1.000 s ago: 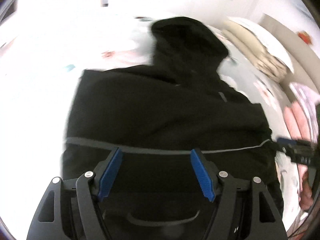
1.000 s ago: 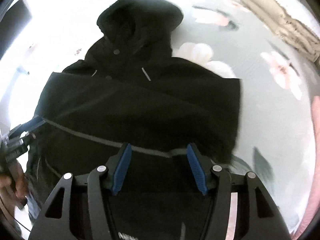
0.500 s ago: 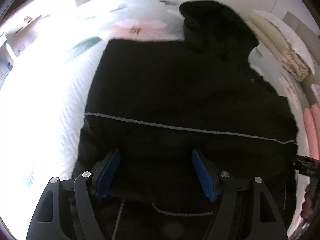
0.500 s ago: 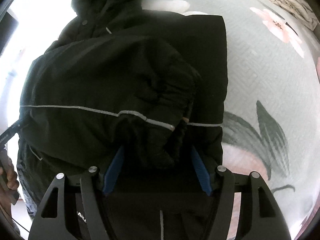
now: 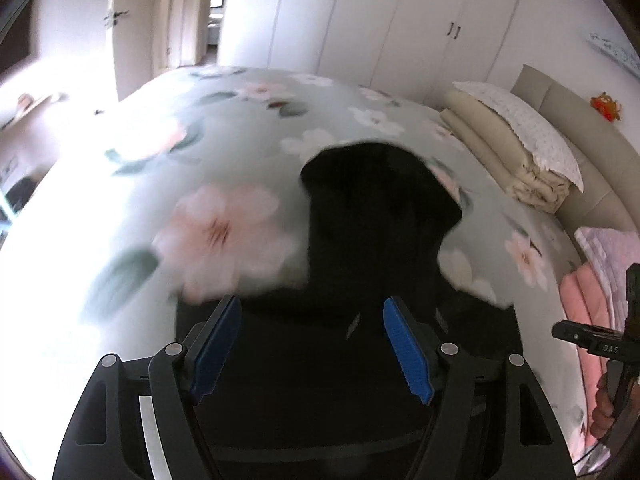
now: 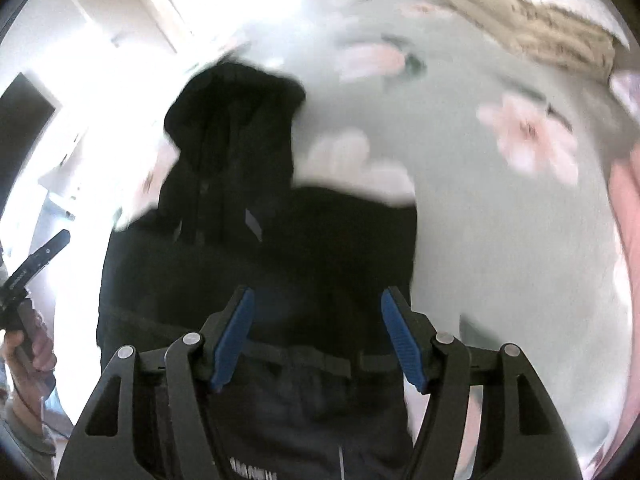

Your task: Fold large clothes

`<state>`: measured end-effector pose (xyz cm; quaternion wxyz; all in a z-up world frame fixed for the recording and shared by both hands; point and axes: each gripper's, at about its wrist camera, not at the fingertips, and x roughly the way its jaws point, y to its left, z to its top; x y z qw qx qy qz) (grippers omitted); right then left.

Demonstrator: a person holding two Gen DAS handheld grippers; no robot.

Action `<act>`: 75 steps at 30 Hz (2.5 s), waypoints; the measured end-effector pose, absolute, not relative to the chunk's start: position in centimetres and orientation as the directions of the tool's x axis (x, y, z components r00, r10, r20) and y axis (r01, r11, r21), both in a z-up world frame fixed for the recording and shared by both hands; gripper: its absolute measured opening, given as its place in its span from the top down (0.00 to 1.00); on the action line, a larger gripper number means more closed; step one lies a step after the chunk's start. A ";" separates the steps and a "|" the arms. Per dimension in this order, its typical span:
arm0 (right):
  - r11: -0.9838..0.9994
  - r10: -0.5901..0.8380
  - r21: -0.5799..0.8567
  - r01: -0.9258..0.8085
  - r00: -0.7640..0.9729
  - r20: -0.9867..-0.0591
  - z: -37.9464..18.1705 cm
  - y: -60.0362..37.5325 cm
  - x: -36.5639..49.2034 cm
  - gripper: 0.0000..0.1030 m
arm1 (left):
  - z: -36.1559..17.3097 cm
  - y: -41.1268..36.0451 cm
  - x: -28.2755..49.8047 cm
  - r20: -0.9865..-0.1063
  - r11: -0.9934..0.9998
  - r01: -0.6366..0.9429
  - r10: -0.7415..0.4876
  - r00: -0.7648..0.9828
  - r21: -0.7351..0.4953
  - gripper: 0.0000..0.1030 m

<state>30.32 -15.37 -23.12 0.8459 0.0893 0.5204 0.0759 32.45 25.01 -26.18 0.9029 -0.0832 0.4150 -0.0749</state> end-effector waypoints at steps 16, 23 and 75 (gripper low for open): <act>0.951 0.276 0.309 -0.002 0.460 -0.844 -28.9 -11.2 51.5 0.33 | -34.0 21.8 54.3 -0.801 0.966 0.076 -0.248 0.545 -0.247 0.27; 0.966 0.232 0.257 0.003 0.424 -0.876 -33.0 -10.1 55.8 0.58 | -38.2 21.1 59.1 -0.844 0.973 0.041 -0.218 0.490 -0.228 0.86; 0.955 0.211 0.127 -0.267 0.315 -0.925 -36.6 -4.6 55.9 0.44 | -39.9 22.2 54.0 -0.847 0.915 0.309 -0.369 0.384 -0.259 0.35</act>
